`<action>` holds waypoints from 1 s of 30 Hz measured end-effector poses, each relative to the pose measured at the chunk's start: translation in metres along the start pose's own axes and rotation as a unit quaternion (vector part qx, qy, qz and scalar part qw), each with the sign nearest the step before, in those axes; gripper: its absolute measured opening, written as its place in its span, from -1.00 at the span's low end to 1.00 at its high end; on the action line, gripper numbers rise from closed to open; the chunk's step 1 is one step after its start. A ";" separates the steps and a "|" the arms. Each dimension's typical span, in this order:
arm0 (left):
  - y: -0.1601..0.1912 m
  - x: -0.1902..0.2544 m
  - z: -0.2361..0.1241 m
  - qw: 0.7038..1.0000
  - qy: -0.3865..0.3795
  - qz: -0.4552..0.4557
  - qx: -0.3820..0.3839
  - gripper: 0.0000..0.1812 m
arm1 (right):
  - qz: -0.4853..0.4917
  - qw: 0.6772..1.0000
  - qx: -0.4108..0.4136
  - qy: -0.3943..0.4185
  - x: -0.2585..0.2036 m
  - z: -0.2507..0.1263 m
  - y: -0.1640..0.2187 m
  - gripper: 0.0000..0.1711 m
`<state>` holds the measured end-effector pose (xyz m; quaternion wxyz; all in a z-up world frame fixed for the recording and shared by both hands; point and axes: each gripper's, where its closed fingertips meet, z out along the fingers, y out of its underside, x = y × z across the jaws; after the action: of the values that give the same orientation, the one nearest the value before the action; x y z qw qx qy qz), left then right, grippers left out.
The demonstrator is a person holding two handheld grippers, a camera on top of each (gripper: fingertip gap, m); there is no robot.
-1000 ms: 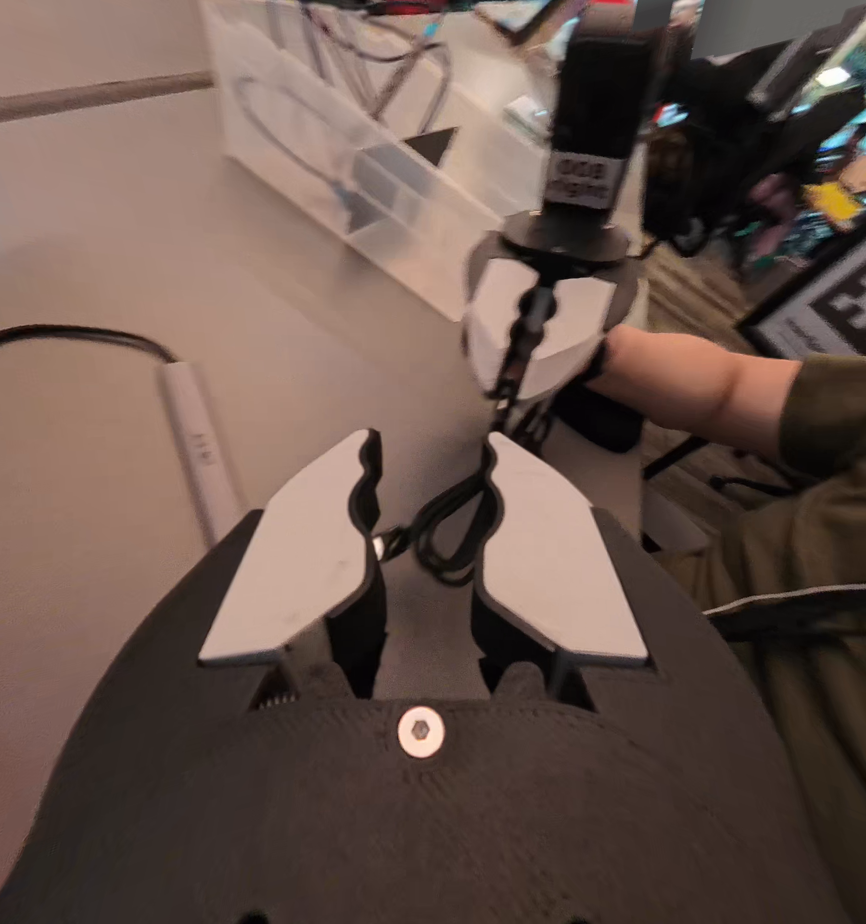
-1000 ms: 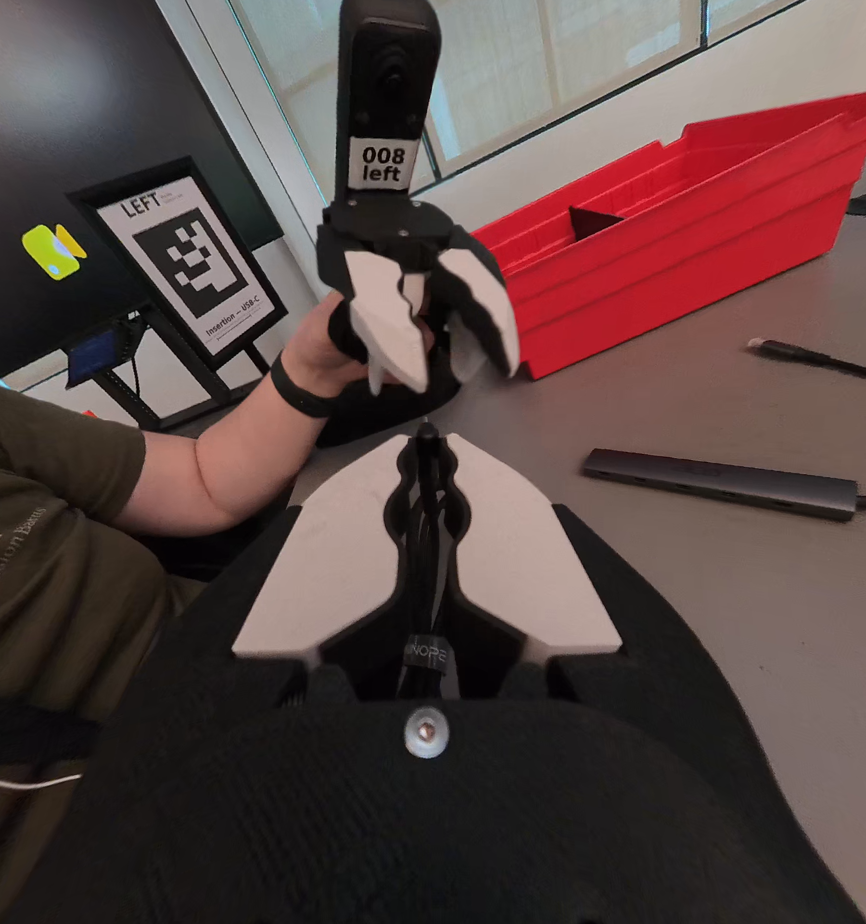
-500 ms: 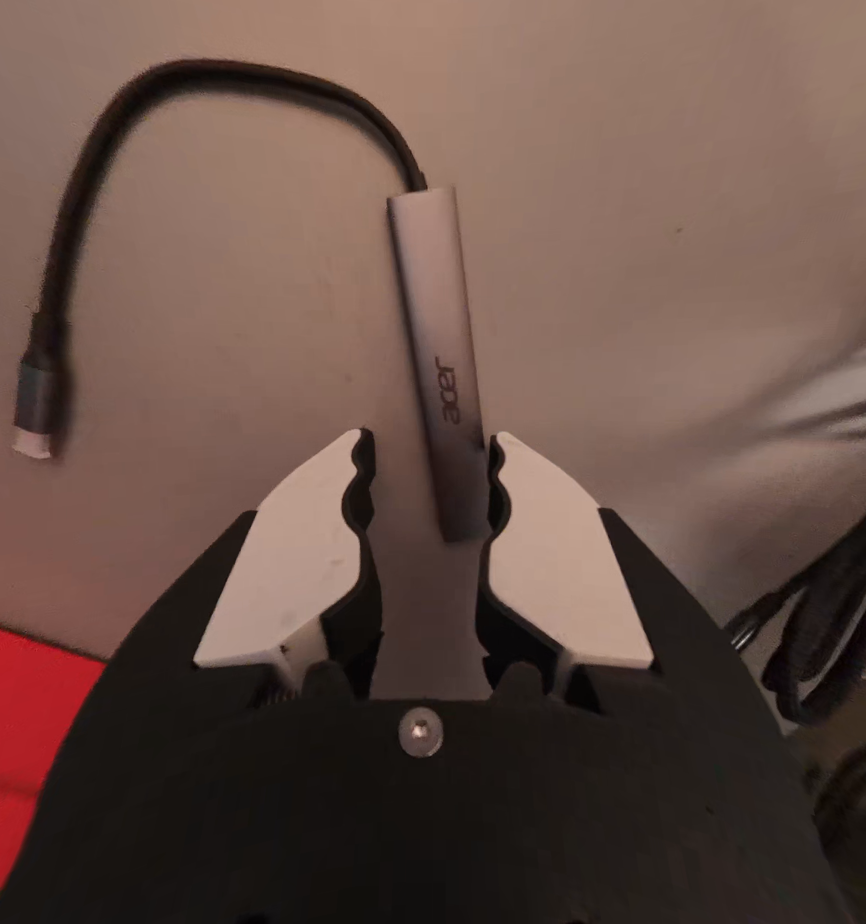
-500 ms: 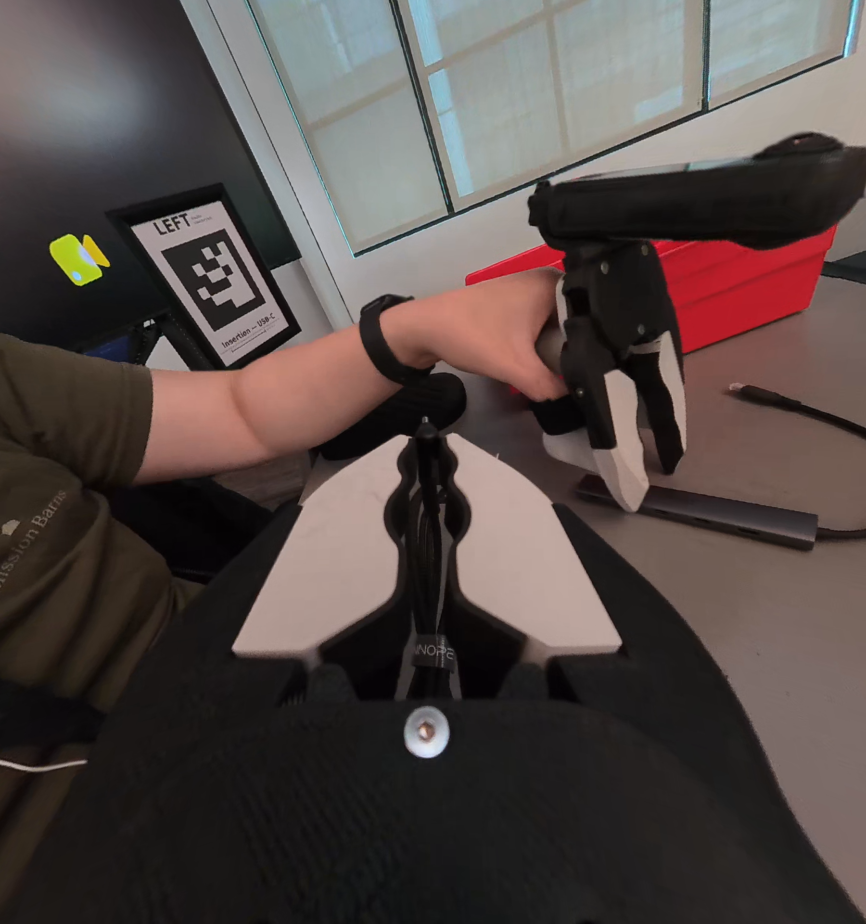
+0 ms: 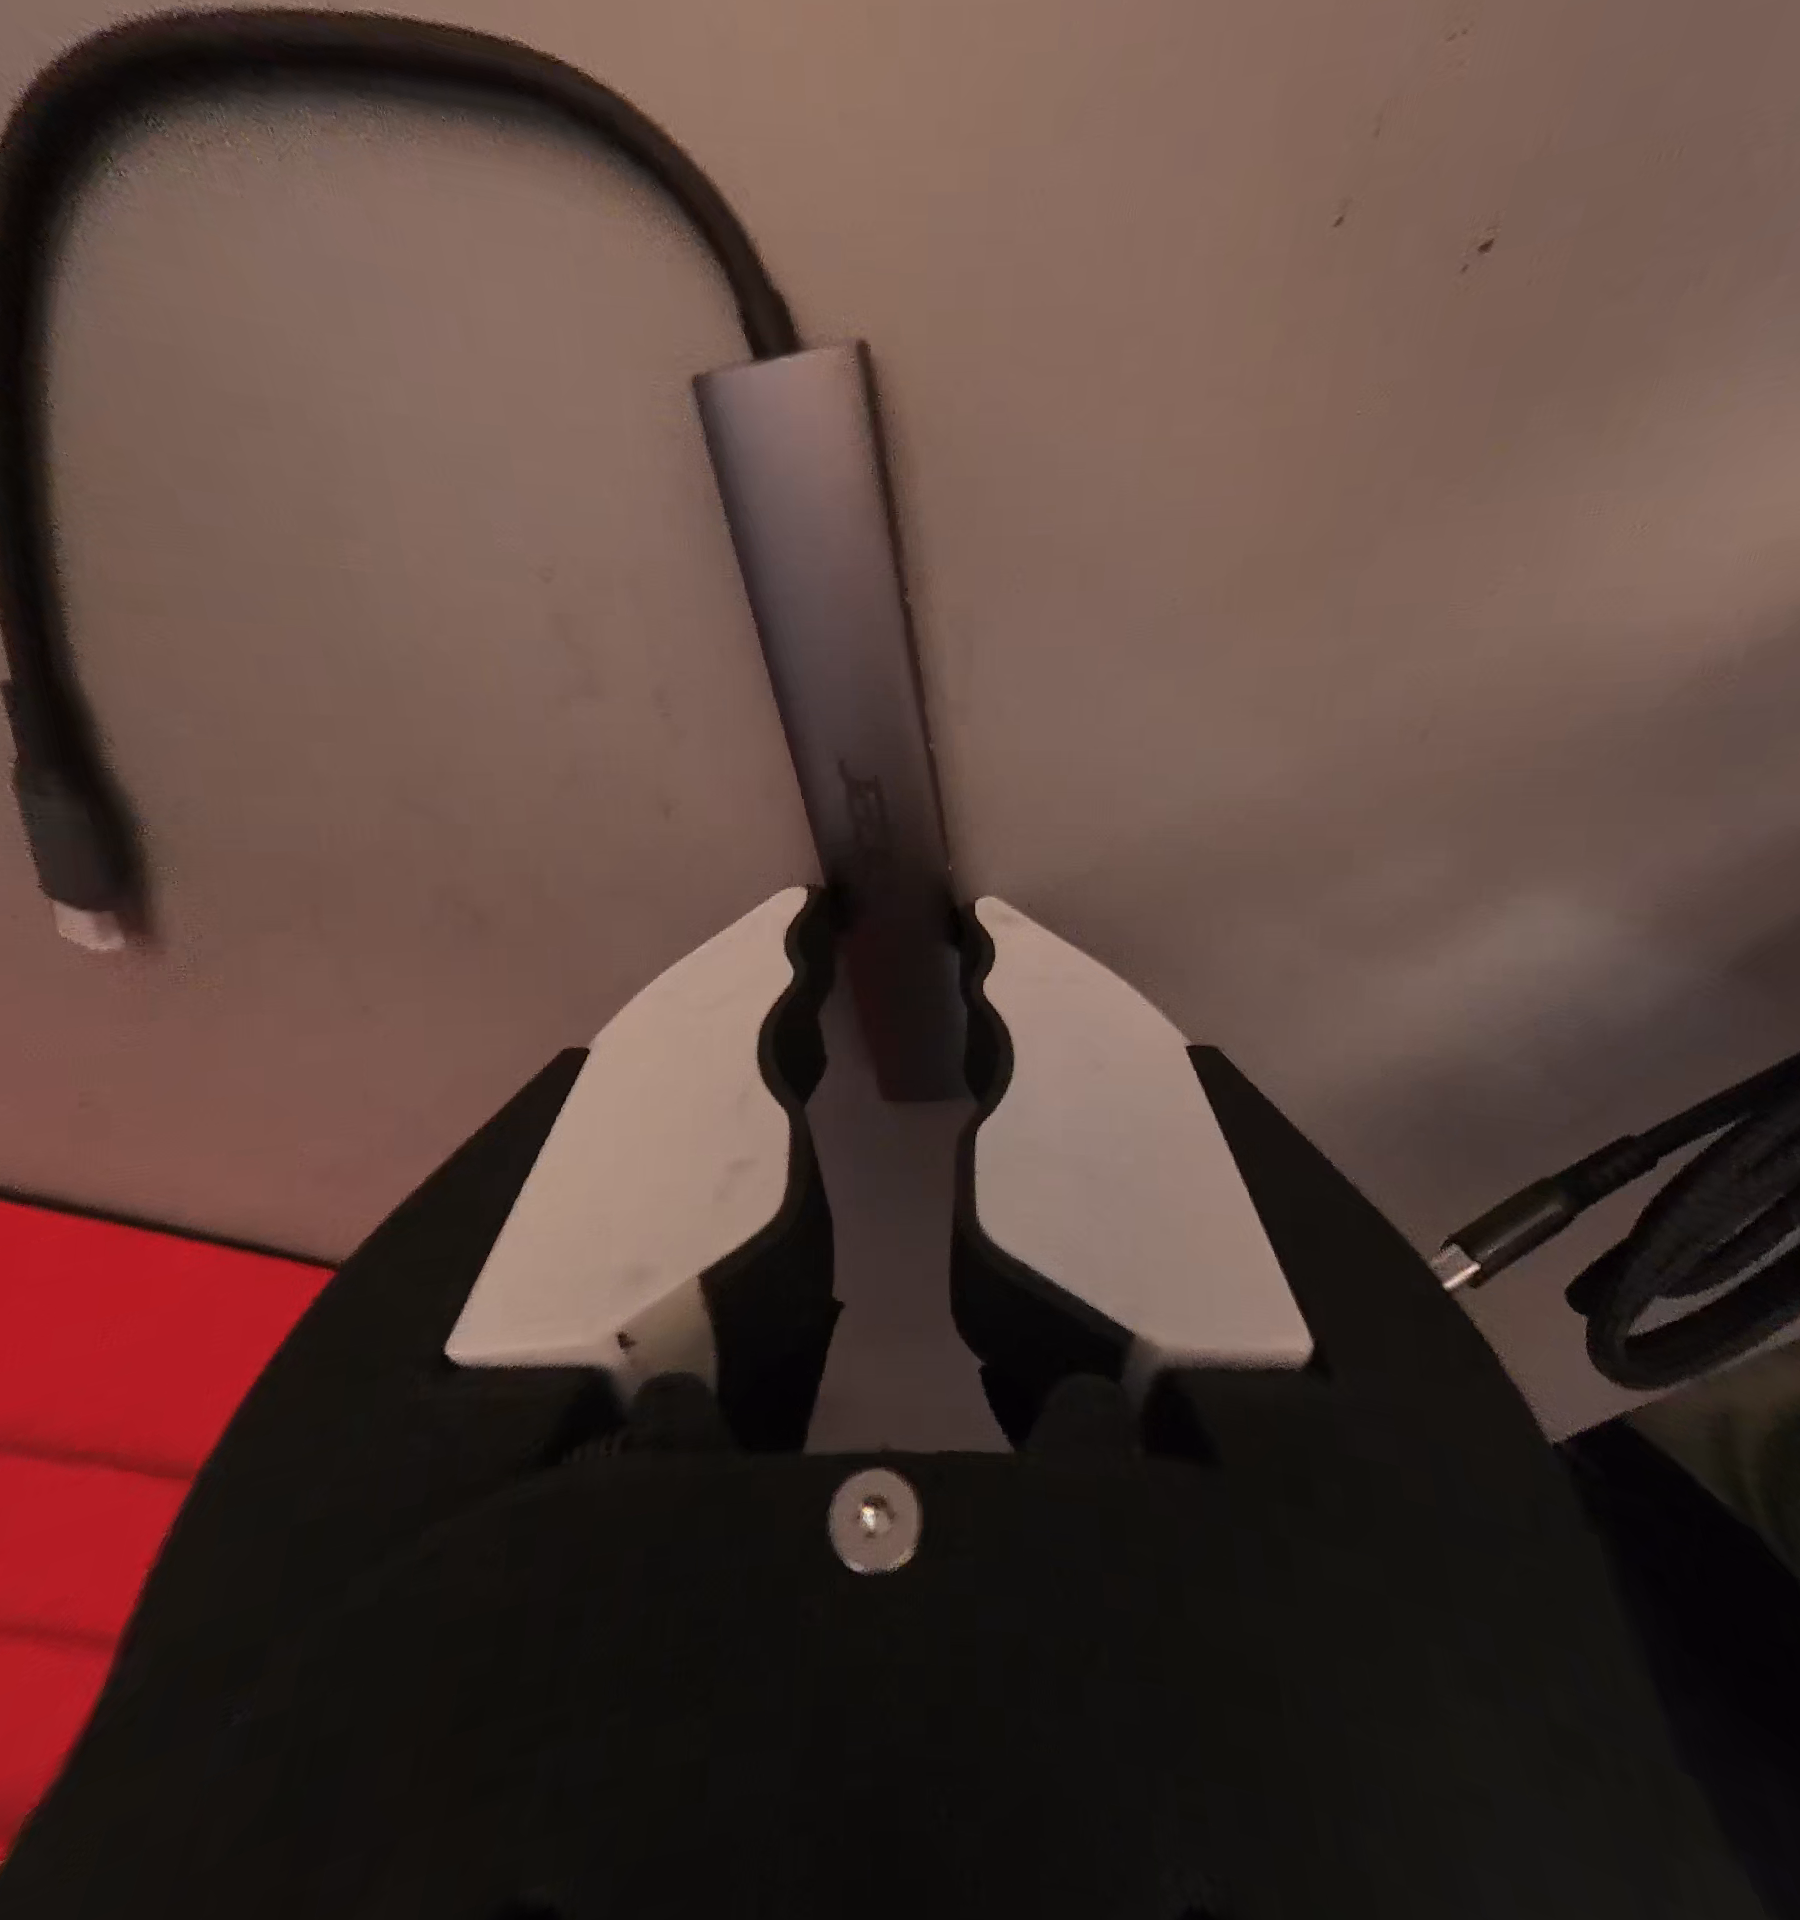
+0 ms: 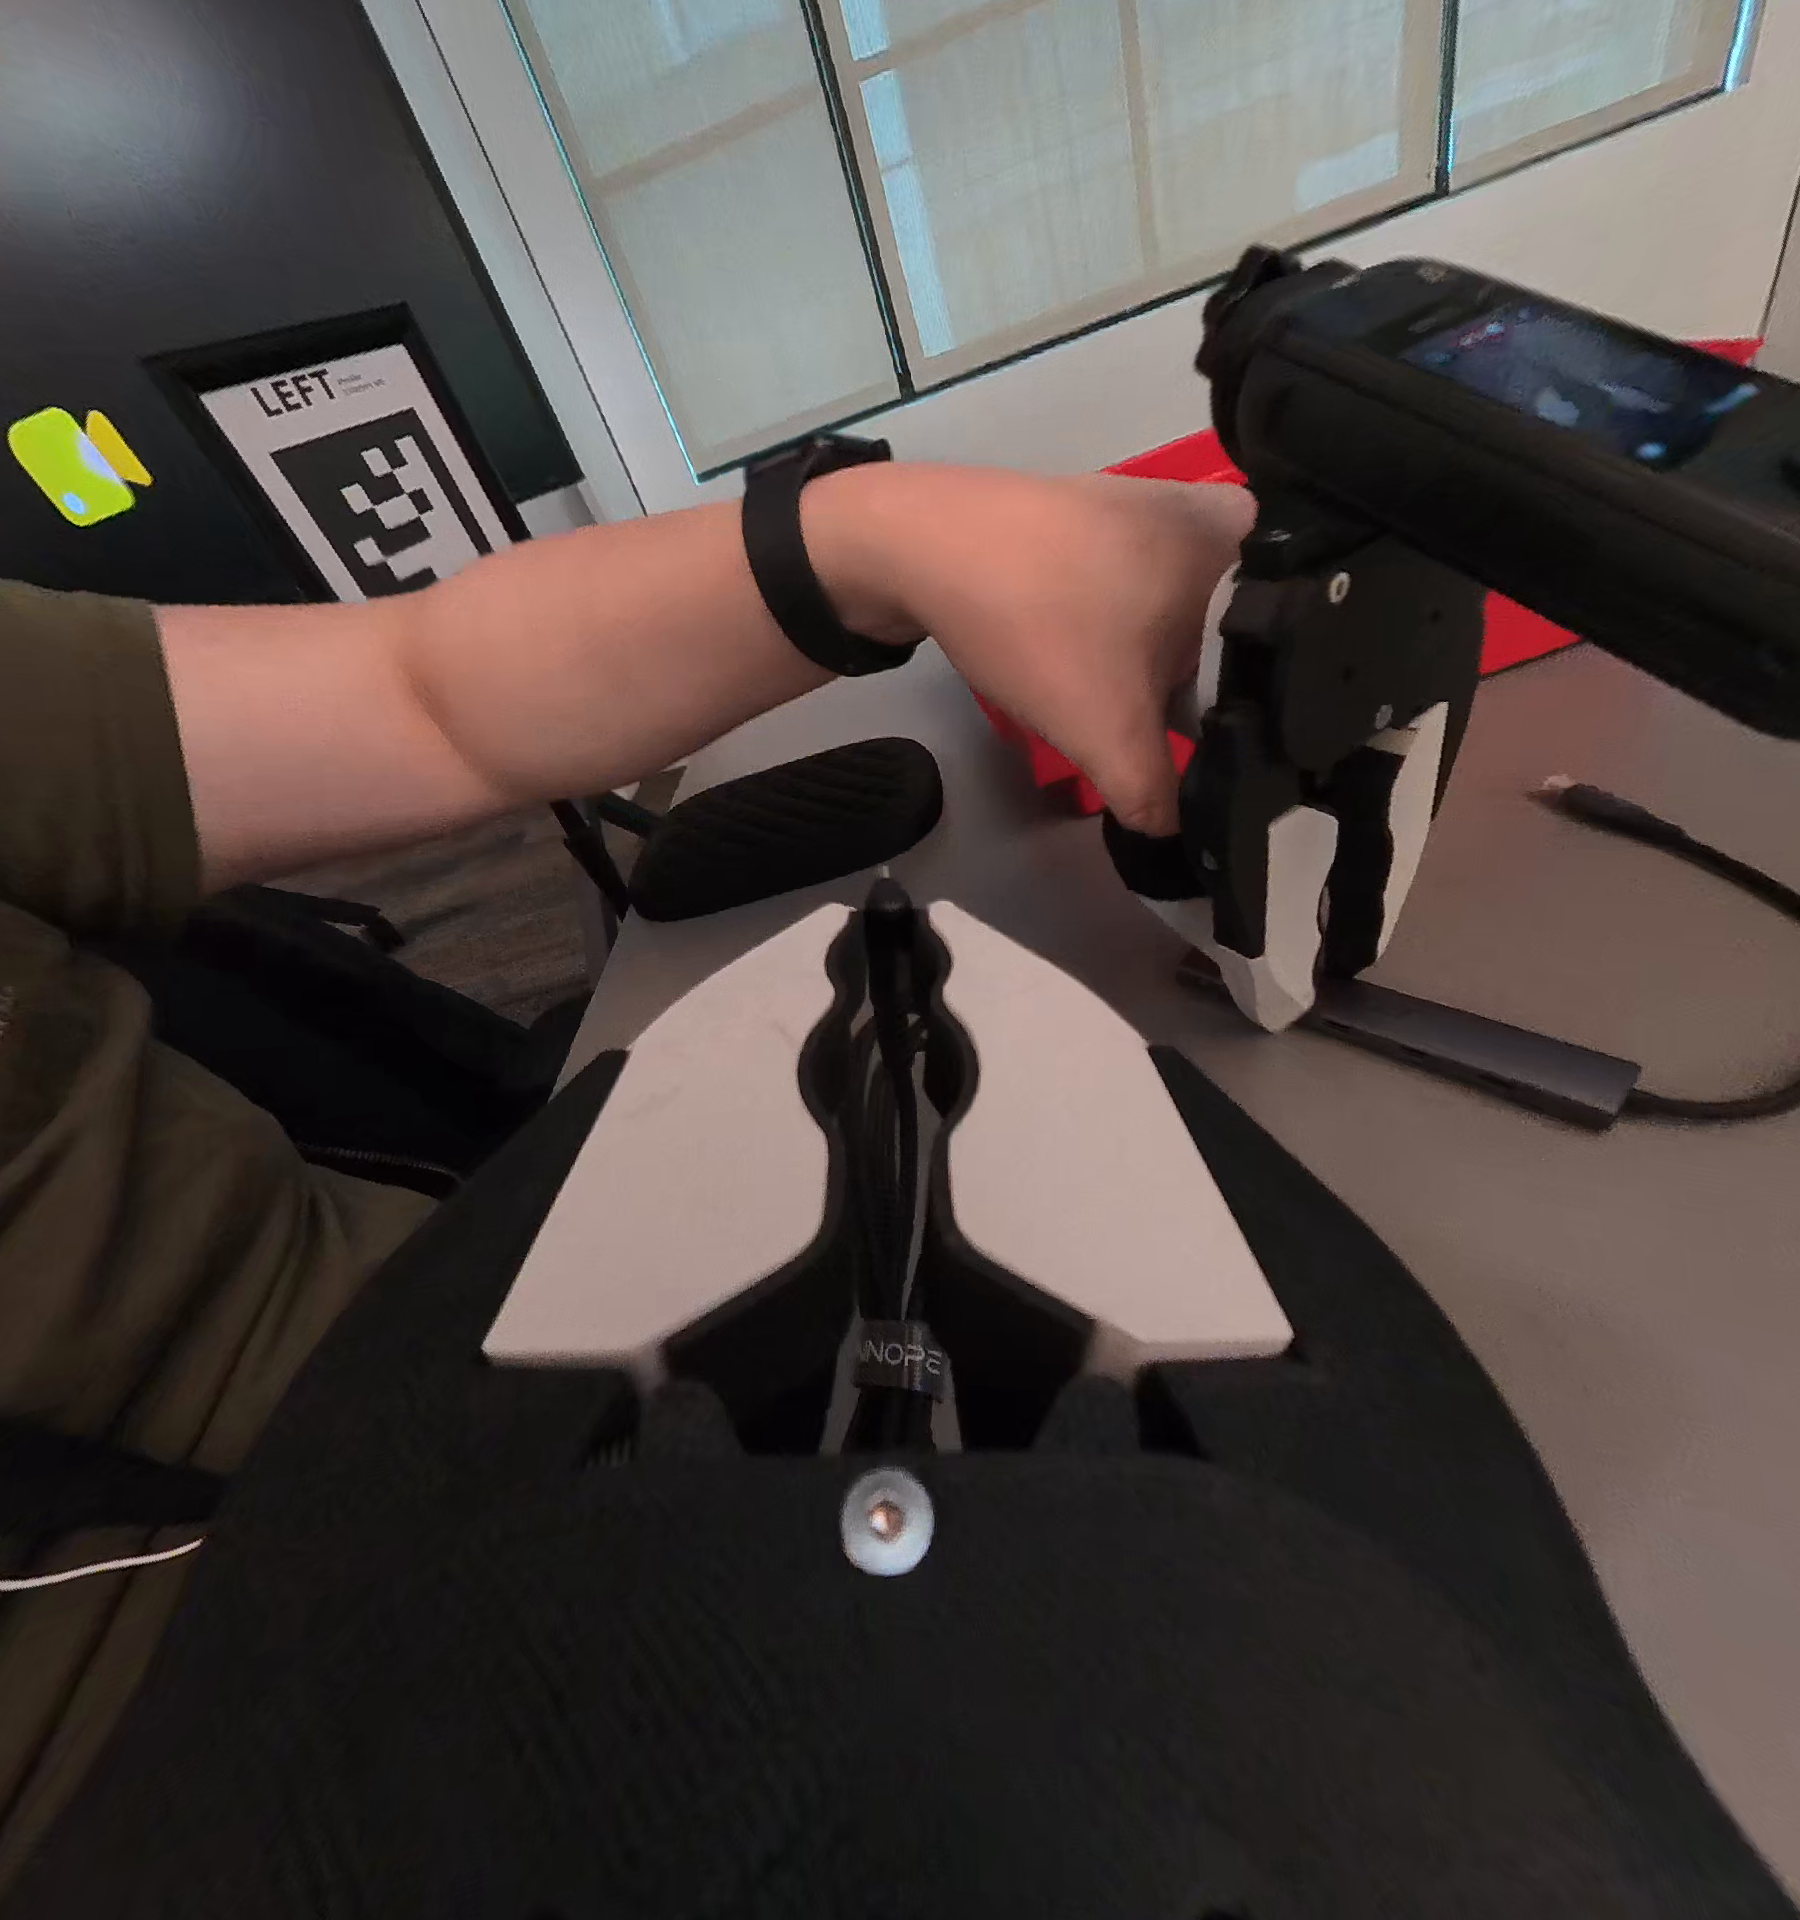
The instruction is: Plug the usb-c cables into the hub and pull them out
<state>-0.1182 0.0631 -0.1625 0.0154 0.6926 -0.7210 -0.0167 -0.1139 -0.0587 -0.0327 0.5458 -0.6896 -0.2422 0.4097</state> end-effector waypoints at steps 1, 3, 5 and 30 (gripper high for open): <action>0.000 0.000 0.000 1.000 0.008 -0.007 -0.003 -0.76 | 0.006 1.000 -0.004 0.010 0.004 0.000 0.002 -0.90; -0.003 0.005 -0.002 0.998 0.050 -0.045 0.018 -0.76 | 0.025 0.999 -0.008 0.032 0.012 -0.001 0.004 -0.90; -0.012 0.015 -0.005 0.988 0.112 -0.081 0.076 -0.76 | 0.048 0.997 -0.008 0.052 0.021 -0.003 0.007 -0.91; -0.012 0.091 -0.065 0.780 0.118 -0.223 0.573 -0.77 | 0.081 0.972 0.086 0.202 0.049 -0.009 -0.019 -0.90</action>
<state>-0.1071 -0.0284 -0.0985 -0.3036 0.7118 -0.4150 0.4784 -0.0780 -0.0199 -0.0284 0.6055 -0.7262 -0.0341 0.3239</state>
